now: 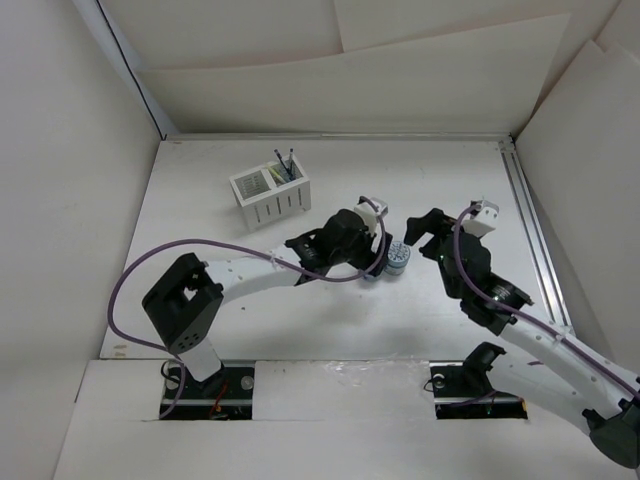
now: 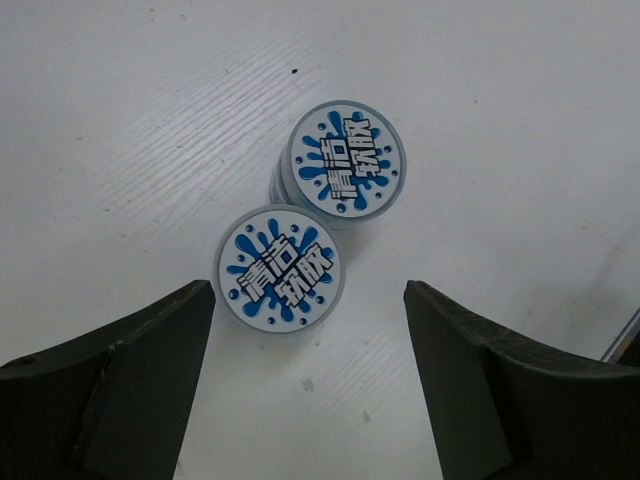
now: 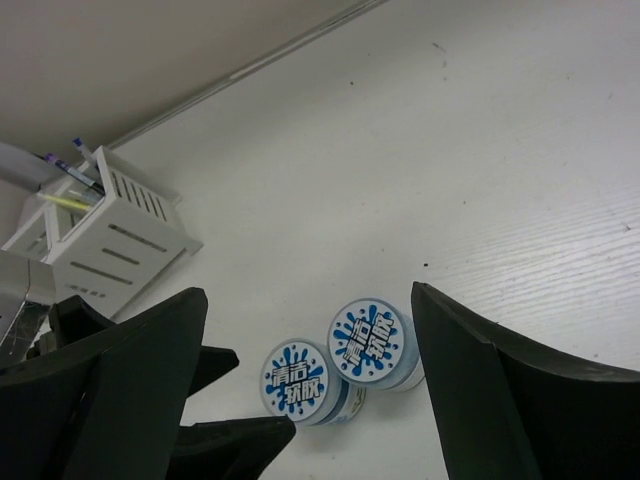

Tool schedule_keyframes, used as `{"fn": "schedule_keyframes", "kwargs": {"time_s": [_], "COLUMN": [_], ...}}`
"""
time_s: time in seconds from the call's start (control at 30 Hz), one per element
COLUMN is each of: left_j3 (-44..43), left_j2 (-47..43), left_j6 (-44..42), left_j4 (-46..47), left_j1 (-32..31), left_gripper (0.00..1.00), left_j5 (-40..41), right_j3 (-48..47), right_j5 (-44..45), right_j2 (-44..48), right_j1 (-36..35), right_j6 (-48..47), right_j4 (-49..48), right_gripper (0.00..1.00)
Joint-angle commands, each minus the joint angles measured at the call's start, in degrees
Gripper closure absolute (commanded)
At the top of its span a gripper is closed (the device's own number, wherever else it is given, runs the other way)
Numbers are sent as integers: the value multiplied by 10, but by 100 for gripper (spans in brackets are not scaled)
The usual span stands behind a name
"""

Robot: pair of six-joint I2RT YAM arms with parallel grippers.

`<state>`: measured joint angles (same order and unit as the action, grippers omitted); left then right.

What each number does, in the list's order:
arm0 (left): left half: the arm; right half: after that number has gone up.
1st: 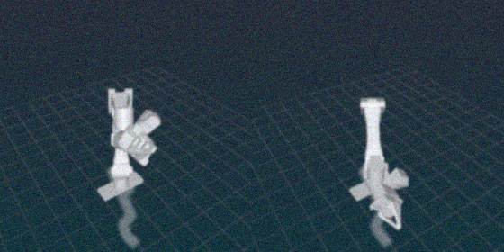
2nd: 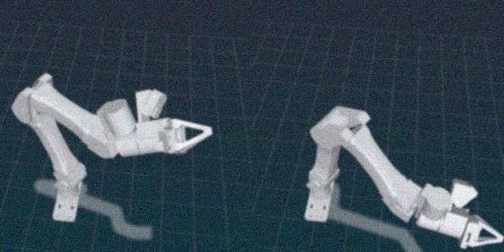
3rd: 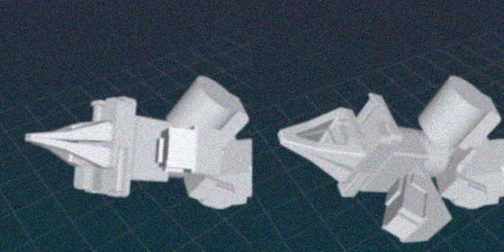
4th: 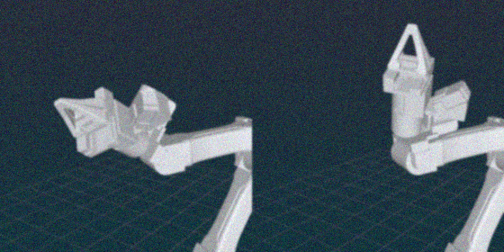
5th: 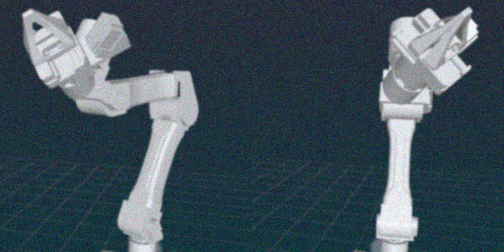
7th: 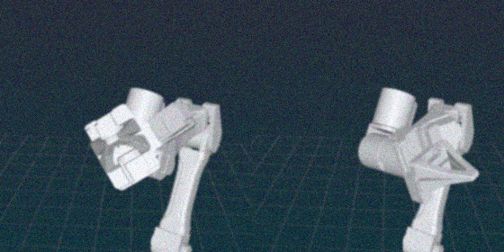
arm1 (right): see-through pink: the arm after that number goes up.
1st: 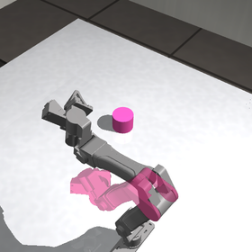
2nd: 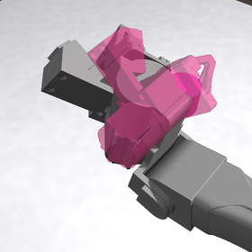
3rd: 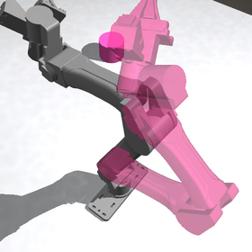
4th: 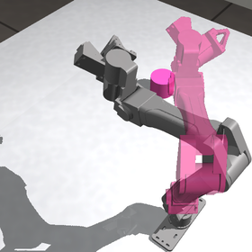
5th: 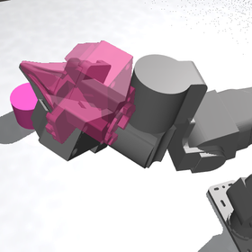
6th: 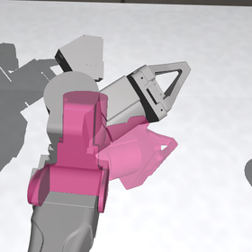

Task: Sort the stationery into containers
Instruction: Grab a piece of stationery with the left arm

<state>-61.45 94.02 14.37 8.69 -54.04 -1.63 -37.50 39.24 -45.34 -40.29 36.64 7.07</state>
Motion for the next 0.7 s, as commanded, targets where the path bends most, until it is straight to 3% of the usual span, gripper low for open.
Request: {"fn": "schedule_keyframes", "kwargs": {"time_s": [0.0,0.23,0.67], "left_j3": [4,4,-26], "left_j2": [-5,34,89], "left_j6": [-19,-24,-29], "left_j4": [3,-10,-10], "left_j1": [4,-19,-24], "left_gripper": [23,19,29], "left_j5": [-1,43,112], "right_j3": [-2,8,14], "right_j5": [-14,-27,-64], "right_j2": [6,25,35], "right_j1": [14,19,19], "right_j6": [11,11,0], "right_j4": [-4,-4,-26], "right_gripper": [10,0,0]}}
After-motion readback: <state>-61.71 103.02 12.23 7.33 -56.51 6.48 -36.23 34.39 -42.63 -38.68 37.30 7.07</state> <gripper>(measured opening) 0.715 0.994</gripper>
